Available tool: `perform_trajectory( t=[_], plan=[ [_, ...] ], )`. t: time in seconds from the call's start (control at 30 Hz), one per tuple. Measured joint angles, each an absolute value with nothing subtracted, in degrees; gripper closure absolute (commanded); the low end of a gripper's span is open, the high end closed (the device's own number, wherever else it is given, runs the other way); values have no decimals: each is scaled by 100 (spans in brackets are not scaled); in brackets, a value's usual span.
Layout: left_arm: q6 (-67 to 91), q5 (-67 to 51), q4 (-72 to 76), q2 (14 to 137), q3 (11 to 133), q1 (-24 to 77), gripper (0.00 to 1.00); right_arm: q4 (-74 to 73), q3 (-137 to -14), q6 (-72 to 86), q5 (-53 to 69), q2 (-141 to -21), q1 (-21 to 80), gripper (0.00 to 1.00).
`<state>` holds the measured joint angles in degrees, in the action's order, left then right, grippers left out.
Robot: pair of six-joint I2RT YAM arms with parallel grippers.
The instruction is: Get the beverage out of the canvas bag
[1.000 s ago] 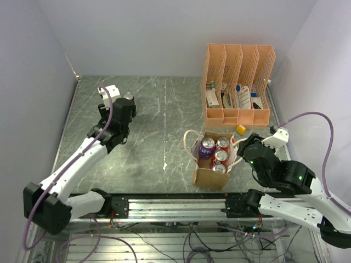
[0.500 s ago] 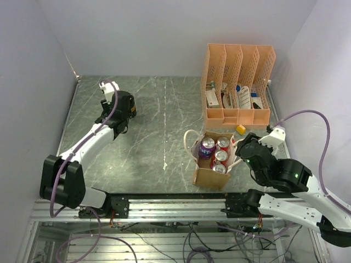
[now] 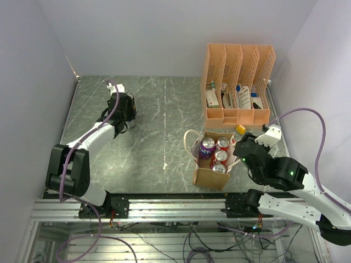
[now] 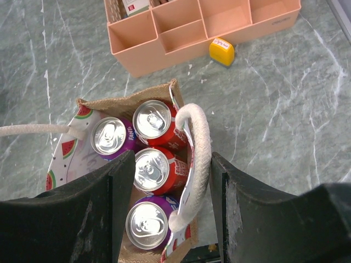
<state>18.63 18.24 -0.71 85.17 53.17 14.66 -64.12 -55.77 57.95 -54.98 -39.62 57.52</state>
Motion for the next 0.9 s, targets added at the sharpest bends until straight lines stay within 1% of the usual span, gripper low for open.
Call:
perform_trajectory(
  t=[0.23, 0.3, 0.37, 0.4, 0.43, 0.47, 0.5, 0.53, 0.57, 0.63, 0.7, 0.73, 0.77, 0.83, 0.9],
  plan=[
    [1592, 1671, -40, 8617, 5321, 1444, 90, -6307, -5535, 5669, -5483, -3776, 5752, 44],
    [1514, 1669, -47, 8663, 5332, 1444, 87, -6281, -5529, 5645, -5483, -3765, 5752, 44],
    [1446, 1669, -51, 8707, 5365, 1444, 82, -6278, -5527, 5634, -5483, -3778, 5752, 44],
    [1417, 1669, -51, 8720, 5376, 1444, 78, -6278, -5527, 5634, -5483, -3789, 5752, 44],
    [1385, 1669, -58, 8731, 5389, 1444, 72, -6281, -5527, 5636, -5481, -3800, 5752, 44],
    [1367, 1669, -62, 8739, 5400, 1444, 63, -6281, -5527, 5634, -5483, -3806, 5752, 44],
    [1345, 1669, -69, 8746, 5408, 1444, 52, -6281, -5527, 5634, -5483, -3815, 5752, 44],
    [1330, 1669, -78, 8759, 5426, 1444, 43, -6278, -5527, 5634, -5481, -3820, 5752, 44],
    [1310, 1669, -93, 8777, 5454, 1444, 37, -6278, -5527, 5634, -5481, -3820, 5752, 44],
    [1284, 1669, -108, 8799, 5494, 1444, 29, -6278, -5527, 5634, -5481, -3815, 5752, 44],
    [1264, 1673, -128, 8796, 5496, 1444, 4, -6278, -5527, 5634, -5481, -3806, 5752, 44],
    [1271, 1684, -128, 8783, 5502, 1444, 1, -6278, -5527, 5634, -5478, -3798, 5752, 44],
    [1245, 1686, -126, 8757, 5505, 1444, 1, -6278, -5527, 5634, -5481, -3789, 5752, 44],
    [1271, 1691, -126, 8619, 5507, 1441, 2, -6281, -5527, 5636, -5478, -3756, 5752, 44],
    [1271, 1693, -128, 8388, 5507, 1441, 1, -6278, -5527, 5638, -5478, -3708, 5752, 44]
  ],
)
